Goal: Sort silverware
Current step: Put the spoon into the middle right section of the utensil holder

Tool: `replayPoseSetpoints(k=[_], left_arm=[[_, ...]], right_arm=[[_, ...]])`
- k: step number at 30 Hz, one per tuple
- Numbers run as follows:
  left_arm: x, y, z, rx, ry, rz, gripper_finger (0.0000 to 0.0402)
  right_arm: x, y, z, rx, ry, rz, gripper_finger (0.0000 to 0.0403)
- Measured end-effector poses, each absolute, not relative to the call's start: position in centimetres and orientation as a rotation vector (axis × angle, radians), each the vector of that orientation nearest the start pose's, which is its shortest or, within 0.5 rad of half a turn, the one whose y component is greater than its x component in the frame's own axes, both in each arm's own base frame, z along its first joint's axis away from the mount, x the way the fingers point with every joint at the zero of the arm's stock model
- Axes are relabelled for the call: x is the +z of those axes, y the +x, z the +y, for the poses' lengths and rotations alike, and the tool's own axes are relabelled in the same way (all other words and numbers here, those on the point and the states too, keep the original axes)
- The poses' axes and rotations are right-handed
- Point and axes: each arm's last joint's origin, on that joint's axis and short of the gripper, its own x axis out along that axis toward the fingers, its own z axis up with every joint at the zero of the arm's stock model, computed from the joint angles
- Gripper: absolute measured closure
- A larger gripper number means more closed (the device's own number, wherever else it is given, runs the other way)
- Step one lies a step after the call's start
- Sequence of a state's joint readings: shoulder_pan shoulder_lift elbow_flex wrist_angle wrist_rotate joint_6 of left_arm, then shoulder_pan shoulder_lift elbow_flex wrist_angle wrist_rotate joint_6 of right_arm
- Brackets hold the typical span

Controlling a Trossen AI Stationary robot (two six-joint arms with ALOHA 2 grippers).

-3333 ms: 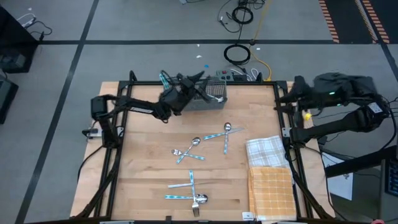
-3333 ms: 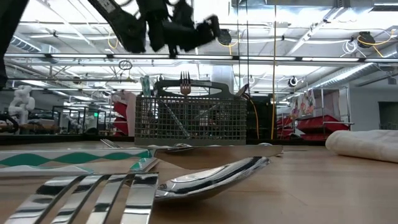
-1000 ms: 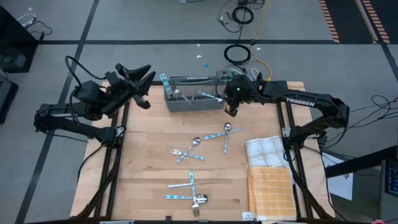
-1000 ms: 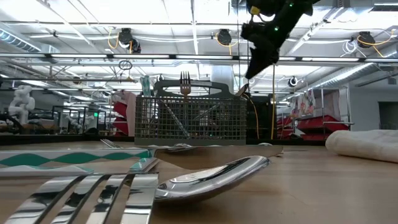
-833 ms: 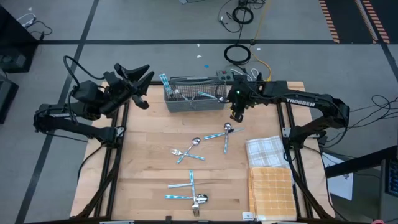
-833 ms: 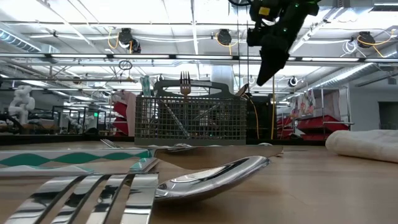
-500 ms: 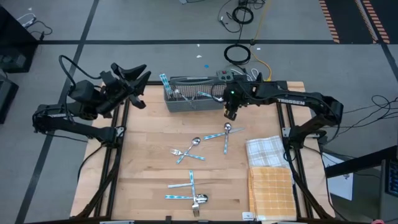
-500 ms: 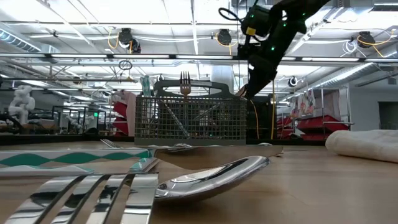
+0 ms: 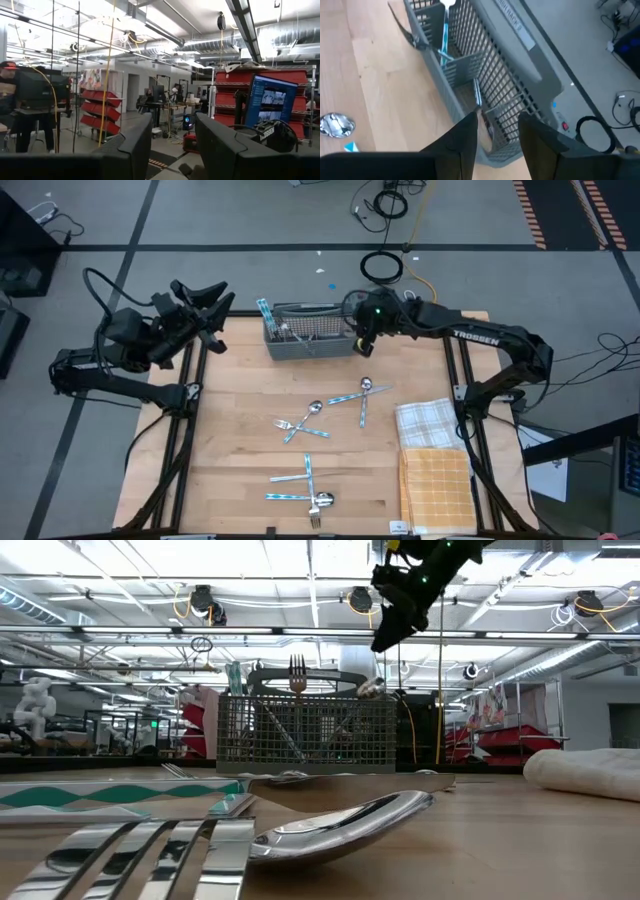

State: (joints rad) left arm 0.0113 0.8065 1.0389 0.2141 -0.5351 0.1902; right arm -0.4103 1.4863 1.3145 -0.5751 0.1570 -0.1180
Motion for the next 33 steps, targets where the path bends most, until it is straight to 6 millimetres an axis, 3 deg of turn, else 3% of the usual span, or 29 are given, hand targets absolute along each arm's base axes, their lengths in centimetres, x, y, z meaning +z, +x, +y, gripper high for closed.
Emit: replayPoseSetpoints(k=[3,8,12,22,33], left_arm=[[44.9,14.5,1.6,0.576,0.065,-0.383,0.0247],[44.8,14.5,1.6,0.576,0.069,-0.369,0.0247],[44.7,14.5,1.7,0.588,0.067,-0.363,0.0247],[44.6,14.5,1.7,0.597,0.070,-0.343,0.0247],[44.5,14.5,1.7,0.596,0.072,-0.338,0.0247]], right_arm=[[32.0,28.9,-13.1,-0.497,0.003,0.803,0.0271],[31.2,26.9,-12.2,-0.474,0.060,1.024,0.0271],[30.6,27.0,-12.5,-0.475,0.029,1.073,0.0271],[29.5,28.6,-14.9,-0.516,0.001,0.993,0.0271],[29.4,29.1,-14.8,-0.364,0.047,0.946,0.0270]])
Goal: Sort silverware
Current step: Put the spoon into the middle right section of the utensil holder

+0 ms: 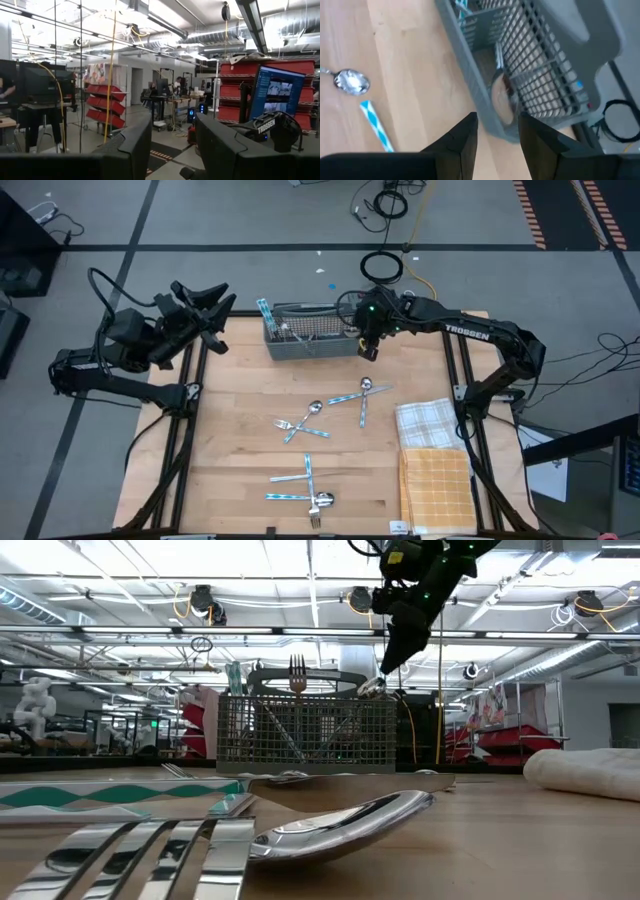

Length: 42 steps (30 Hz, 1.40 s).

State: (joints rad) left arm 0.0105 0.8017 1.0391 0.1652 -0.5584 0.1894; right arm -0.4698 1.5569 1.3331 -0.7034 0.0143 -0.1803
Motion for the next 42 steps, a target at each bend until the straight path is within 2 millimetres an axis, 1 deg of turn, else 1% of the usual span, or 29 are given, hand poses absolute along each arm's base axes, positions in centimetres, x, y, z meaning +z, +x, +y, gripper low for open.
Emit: replayPoseSetpoints(k=[5,11,15,18,27,32,37,42], left_arm=[[44.5,14.5,1.7,0.596,0.073,-0.333,0.0247],[44.1,14.7,1.7,0.594,0.085,-0.294,0.0247],[44.1,14.7,1.7,0.593,0.087,-0.289,0.0247],[44.1,14.7,1.7,0.594,0.087,-0.289,0.0247],[44.1,14.7,1.7,0.595,0.094,-0.286,0.0247],[44.1,14.7,1.7,0.595,0.094,-0.286,0.0247],[44.1,14.7,1.7,0.599,0.119,-0.277,0.0247],[44.1,14.7,1.7,0.599,0.121,-0.277,0.0247]], right_arm=[[28.5,29.5,-15.5,-0.376,0.060,0.971,0.0270],[26.5,30.4,-16.0,-0.347,0.079,1.024,0.0271],[26.1,30.9,-16.0,-0.338,0.062,1.021,0.0290],[26.3,30.8,-15.9,-0.339,0.059,1.014,0.0312],[28.7,29.6,-16.1,-0.373,0.044,0.926,0.0360],[28.8,29.6,-16.1,-0.373,0.042,0.917,0.0389],[28.9,29.8,-16.1,-0.371,0.028,0.897,0.0394],[29.7,30.7,-16.3,-0.342,0.016,0.766,0.0394]])
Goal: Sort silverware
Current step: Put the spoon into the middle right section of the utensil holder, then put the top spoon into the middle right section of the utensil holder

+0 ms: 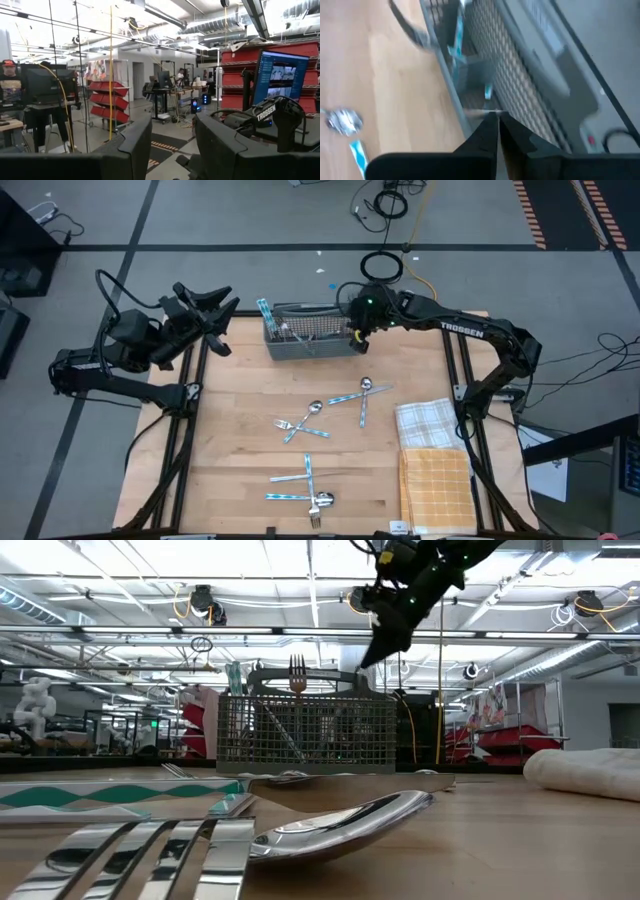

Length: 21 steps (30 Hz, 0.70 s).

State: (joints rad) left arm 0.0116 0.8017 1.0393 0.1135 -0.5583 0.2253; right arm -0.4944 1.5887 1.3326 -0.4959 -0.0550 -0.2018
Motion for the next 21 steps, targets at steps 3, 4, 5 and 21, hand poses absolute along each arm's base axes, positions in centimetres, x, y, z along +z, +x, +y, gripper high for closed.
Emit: replayPoseSetpoints(k=[3,4,5,21], left_arm=[[44.1,14.7,1.7,0.599,0.120,-0.277,0.0247],[44.1,14.7,1.7,0.599,0.119,-0.278,0.0247],[44.1,14.7,1.7,0.599,0.119,-0.278,0.0247],[44.1,14.7,1.7,0.598,0.110,-0.284,0.0247]], right_arm=[[30.3,31.2,-16.4,-0.328,0.018,0.682,0.0394],[30.5,31.4,-16.4,-0.331,0.019,0.660,0.0394],[30.6,31.5,-16.4,-0.333,0.022,0.637,0.0394],[34.0,32.9,-16.3,-0.138,0.124,0.312,0.0329]])
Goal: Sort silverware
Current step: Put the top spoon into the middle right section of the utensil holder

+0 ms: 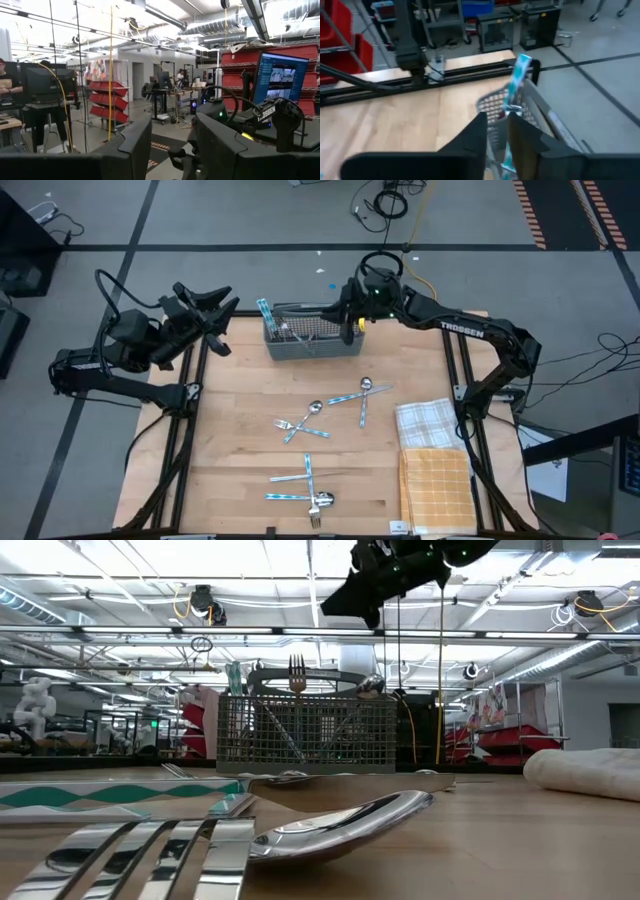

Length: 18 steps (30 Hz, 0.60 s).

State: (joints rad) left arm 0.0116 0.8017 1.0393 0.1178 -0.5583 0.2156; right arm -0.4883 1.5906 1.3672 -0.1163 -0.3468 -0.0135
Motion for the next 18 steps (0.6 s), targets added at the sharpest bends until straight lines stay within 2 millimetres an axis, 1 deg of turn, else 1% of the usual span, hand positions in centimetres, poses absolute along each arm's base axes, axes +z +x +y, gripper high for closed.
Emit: replayPoseSetpoints(k=[2,4,7,9,11,13,16,18], left_arm=[[44.1,14.7,1.7,0.598,0.110,-0.285,0.0247],[44.1,14.7,1.7,0.599,0.110,-0.285,0.0247],[44.1,14.6,1.8,0.618,0.107,-0.282,0.0247],[44.1,14.6,1.8,0.628,0.104,-0.281,0.0247],[44.1,14.6,1.8,0.631,0.104,-0.279,0.0247],[44.0,14.6,1.8,0.631,0.106,-0.272,0.0247],[43.8,14.7,1.8,0.629,0.115,-0.242,0.0247],[43.5,14.8,1.8,0.627,0.120,-0.213,0.0247]], right_arm=[[35.2,32.9,-16.2,-0.133,0.120,0.296,0.0304],[37.0,32.9,-16.1,-0.132,0.109,0.272,0.0282],[39.6,32.6,-16.0,-0.133,0.099,0.250,0.0261],[40.9,32.1,-15.7,-0.133,0.121,0.303,0.0255],[41.7,31.0,-15.1,-0.126,0.155,0.430,0.0253],[41.7,29.5,-14.1,-0.116,0.194,0.611,0.0255],[40.0,27.7,-12.2,-0.099,0.296,0.927,0.0259],[38.6,26.8,-10.8,-0.091,0.337,1.125,0.0260]])
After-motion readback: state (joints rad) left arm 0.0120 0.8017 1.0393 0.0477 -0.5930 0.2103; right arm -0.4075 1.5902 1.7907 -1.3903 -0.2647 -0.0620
